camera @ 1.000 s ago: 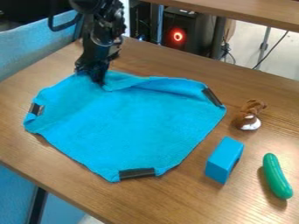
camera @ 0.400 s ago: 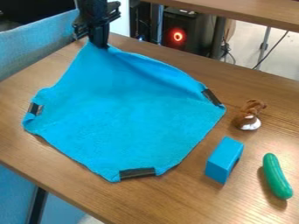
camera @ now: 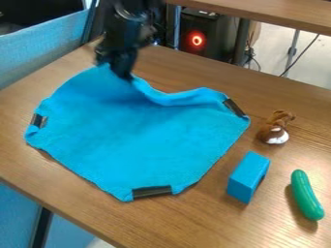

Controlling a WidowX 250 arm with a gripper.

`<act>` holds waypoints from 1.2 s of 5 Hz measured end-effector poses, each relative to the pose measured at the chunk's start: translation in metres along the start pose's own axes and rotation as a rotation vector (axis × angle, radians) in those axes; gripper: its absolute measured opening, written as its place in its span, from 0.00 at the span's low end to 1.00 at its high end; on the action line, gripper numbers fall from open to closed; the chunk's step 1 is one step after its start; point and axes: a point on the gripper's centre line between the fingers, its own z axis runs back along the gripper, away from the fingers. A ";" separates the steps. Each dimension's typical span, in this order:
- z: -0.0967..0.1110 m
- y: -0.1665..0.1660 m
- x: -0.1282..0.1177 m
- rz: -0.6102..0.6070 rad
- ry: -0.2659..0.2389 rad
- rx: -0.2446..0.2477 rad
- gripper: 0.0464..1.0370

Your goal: Fold over the cloth from top left to bottom right

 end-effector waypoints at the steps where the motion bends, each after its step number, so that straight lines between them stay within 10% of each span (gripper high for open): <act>1: 0.017 0.027 -0.022 -0.006 -0.047 0.051 0.01; 4: 0.067 0.084 -0.063 -0.017 -0.081 0.192 0.01; 6: 0.045 0.101 -0.096 -0.093 -0.129 0.383 0.17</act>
